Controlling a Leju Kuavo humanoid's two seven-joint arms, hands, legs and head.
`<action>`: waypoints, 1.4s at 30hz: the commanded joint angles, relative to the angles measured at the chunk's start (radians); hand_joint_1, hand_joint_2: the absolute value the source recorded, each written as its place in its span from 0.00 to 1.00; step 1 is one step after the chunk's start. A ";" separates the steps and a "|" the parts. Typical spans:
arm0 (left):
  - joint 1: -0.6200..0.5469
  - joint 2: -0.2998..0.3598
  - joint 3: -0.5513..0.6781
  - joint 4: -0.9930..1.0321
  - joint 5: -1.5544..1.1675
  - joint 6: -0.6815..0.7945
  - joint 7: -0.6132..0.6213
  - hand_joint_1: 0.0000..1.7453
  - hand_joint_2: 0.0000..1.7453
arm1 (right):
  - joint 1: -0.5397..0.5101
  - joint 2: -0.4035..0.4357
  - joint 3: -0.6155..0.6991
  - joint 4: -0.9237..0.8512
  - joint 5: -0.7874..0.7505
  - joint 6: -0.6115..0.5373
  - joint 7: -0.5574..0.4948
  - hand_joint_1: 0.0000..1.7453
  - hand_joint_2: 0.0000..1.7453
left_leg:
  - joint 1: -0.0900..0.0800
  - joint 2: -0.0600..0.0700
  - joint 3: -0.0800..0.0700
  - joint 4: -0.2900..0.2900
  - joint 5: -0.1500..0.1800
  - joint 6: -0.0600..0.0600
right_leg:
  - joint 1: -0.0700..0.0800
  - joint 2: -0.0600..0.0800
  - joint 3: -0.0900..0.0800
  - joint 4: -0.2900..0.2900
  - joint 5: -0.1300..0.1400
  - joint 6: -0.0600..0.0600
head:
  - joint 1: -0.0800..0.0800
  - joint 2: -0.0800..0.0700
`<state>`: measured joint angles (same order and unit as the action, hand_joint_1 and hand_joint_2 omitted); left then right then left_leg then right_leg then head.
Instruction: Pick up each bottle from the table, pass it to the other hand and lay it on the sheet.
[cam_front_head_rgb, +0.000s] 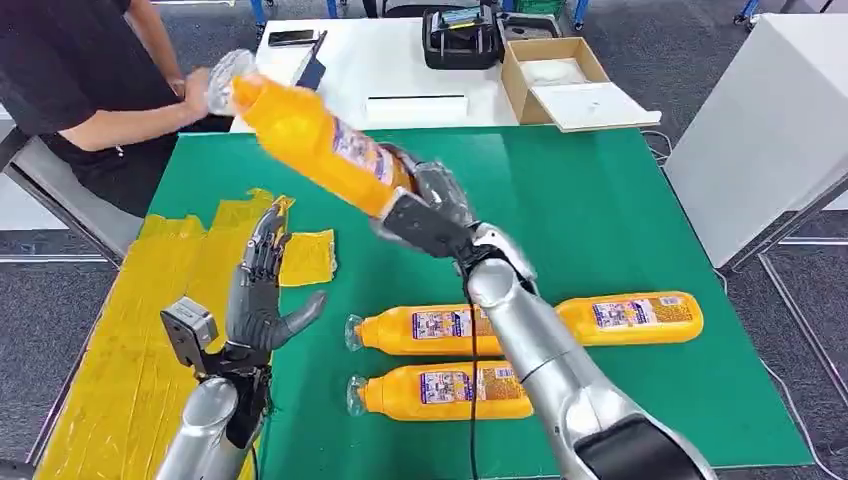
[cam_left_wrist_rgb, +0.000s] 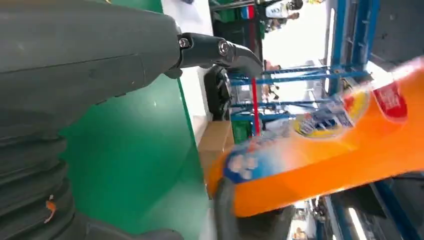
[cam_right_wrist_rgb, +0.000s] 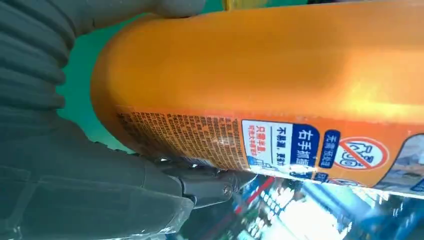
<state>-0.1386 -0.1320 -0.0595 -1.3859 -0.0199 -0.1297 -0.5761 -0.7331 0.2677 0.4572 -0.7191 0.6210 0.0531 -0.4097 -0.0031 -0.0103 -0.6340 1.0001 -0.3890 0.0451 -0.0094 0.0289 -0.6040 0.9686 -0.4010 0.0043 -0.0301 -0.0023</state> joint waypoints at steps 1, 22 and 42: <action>-0.064 0.020 -0.037 0.079 0.038 -0.020 0.025 0.00 1.00 | 0.103 0.046 0.248 0.065 -0.002 -0.023 0.024 1.00 1.00 | 0.001 -0.001 0.005 -0.001 -0.001 -0.004 | 0.001 -0.004 0.005 -0.001 -0.002 -0.001 | 0.000 0.000; 0.009 0.025 -0.023 0.003 0.221 -0.100 0.072 0.00 1.00 | 0.263 0.006 0.376 -0.018 -0.002 -0.027 0.045 1.00 1.00 | 0.001 -0.003 0.001 0.000 -0.001 -0.005 | 0.001 -0.007 0.002 -0.001 -0.002 -0.001 | 0.000 0.000; 0.105 0.008 0.030 -0.081 0.429 -0.293 0.129 0.00 1.00 | 0.355 -0.033 0.361 -0.110 0.046 -0.017 0.077 1.00 1.00 | 0.001 -0.003 0.000 0.000 0.000 -0.005 | 0.001 -0.006 0.000 -0.001 -0.002 -0.001 | 0.000 0.000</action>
<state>-0.0032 -0.1141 -0.0278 -1.4691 0.4047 -0.4112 -0.4520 -0.3971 0.2728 0.7561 -0.8343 0.6565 0.0202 -0.3384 -0.0030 -0.0101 -0.6377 0.9999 -0.3885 0.0431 -0.0093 0.0290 -0.6090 0.9681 -0.4010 0.0038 -0.0301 -0.0023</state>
